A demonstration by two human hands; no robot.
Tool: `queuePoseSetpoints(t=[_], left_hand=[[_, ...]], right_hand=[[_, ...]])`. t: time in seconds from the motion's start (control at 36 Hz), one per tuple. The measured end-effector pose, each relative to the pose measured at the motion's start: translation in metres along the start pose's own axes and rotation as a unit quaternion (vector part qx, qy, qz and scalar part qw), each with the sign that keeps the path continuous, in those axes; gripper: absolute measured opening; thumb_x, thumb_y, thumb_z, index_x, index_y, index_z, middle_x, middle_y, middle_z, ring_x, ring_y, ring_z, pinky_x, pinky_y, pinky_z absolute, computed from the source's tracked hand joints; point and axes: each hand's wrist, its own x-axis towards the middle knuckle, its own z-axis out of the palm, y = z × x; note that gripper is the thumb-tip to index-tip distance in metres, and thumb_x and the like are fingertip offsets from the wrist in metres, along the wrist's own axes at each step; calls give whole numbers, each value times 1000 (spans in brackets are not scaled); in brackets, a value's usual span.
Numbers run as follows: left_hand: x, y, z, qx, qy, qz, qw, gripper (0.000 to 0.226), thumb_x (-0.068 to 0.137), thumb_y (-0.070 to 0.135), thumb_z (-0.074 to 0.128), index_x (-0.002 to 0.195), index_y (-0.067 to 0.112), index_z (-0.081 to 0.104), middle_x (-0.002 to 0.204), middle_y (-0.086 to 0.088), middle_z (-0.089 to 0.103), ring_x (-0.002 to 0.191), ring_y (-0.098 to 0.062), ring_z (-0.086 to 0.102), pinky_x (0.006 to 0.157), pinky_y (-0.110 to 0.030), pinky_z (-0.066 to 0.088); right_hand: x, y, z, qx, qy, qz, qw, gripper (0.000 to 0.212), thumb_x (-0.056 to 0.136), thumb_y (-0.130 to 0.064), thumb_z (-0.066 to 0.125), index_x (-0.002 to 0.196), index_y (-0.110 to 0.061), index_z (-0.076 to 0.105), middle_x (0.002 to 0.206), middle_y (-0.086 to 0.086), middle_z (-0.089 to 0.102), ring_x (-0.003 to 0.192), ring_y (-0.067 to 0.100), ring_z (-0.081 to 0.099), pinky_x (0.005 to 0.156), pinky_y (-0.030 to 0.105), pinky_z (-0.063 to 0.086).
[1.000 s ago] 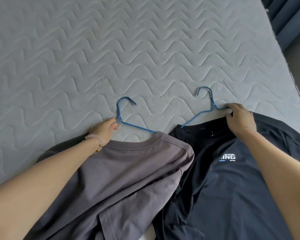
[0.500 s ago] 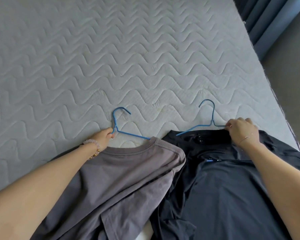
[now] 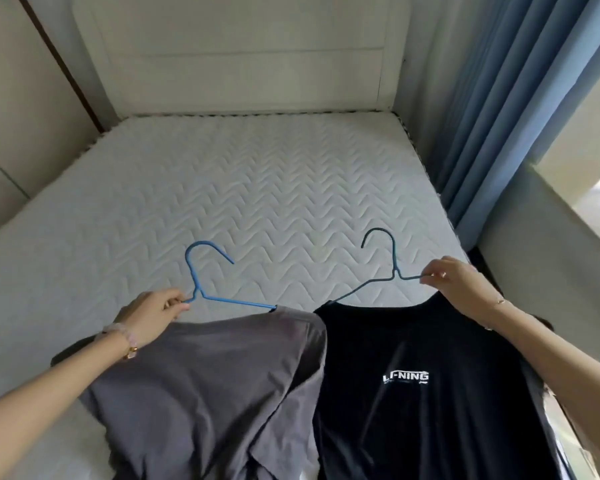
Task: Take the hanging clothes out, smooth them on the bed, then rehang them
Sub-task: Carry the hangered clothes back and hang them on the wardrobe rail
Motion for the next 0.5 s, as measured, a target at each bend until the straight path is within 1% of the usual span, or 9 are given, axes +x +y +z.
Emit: queuePoseSetpoints(t=[0.06, 0.14, 0.19, 0.28, 0.33, 0.36, 0.39, 0.44, 0.5], left_hand=[[-17, 2, -46, -7, 23, 3, 1000, 11, 91, 26, 60, 83, 20, 65, 79, 0, 68, 76, -17, 65, 65, -22, 41], [-42, -3, -112, -12, 69, 16, 997, 8, 90, 28, 61, 88, 22, 65, 82, -1, 70, 80, -17, 68, 78, -31, 50], [-61, -11, -155, -11, 107, 20, 994, 8, 90, 31, 60, 88, 24, 64, 80, 1, 69, 79, -18, 68, 81, -35, 51], [-93, -32, -212, -27, 165, 24, 986, 12, 90, 28, 60, 80, 23, 65, 73, 1, 66, 73, -22, 66, 75, -36, 52], [-123, -48, -245, -36, 195, 26, 980, 14, 91, 18, 59, 81, 12, 66, 71, -6, 64, 61, -20, 56, 63, -25, 44], [-139, -58, -261, -36, 206, 25, 978, 14, 92, 15, 59, 81, 9, 64, 71, -8, 63, 56, -17, 51, 58, -18, 39], [-156, -68, -276, -33, 221, 23, 975, 15, 92, 14, 59, 78, 11, 62, 70, -9, 63, 54, -16, 49, 54, -15, 35], [-189, -92, -301, -26, 261, 17, 965, 19, 91, 16, 59, 72, 19, 59, 68, -6, 65, 54, -15, 51, 57, -19, 37], [-220, -118, -324, -35, 296, -2, 955, 18, 91, 18, 60, 73, 17, 61, 67, -5, 66, 49, -5, 52, 58, -18, 39]], right_hand=[[-10, -39, -27, 33, -1, -17, 999, 7, 88, -17, 60, 84, -16, 66, 92, 4, 61, 87, 24, 55, 78, 33, 41], [-22, -96, -64, 69, 4, -34, 997, 8, 87, -19, 62, 84, -14, 68, 91, 4, 66, 88, 24, 58, 79, 32, 43], [-32, -136, -88, 108, 3, -40, 993, 11, 87, -20, 63, 86, -12, 70, 90, 4, 66, 87, 22, 58, 81, 33, 42], [-52, -194, -118, 182, -7, -46, 982, 12, 87, -20, 62, 85, -12, 71, 83, 0, 65, 78, 16, 55, 82, 33, 42], [-65, -230, -131, 233, -10, -56, 971, 12, 88, -18, 61, 85, -13, 72, 84, -3, 64, 77, 10, 55, 85, 30, 43], [-69, -248, -136, 257, -13, -60, 964, 11, 87, -20, 62, 84, -16, 72, 86, -3, 65, 75, 8, 57, 83, 28, 46], [-74, -266, -140, 277, -20, -63, 959, 10, 86, -22, 64, 83, -18, 72, 88, -1, 66, 71, 7, 59, 76, 25, 51], [-85, -304, -143, 318, -43, -69, 944, 7, 85, -21, 65, 84, -18, 71, 88, 2, 65, 57, 11, 61, 55, 19, 53], [-99, -343, -140, 356, -78, -77, 928, 6, 86, -16, 63, 84, -12, 68, 83, 4, 61, 46, 11, 59, 47, 17, 51]])
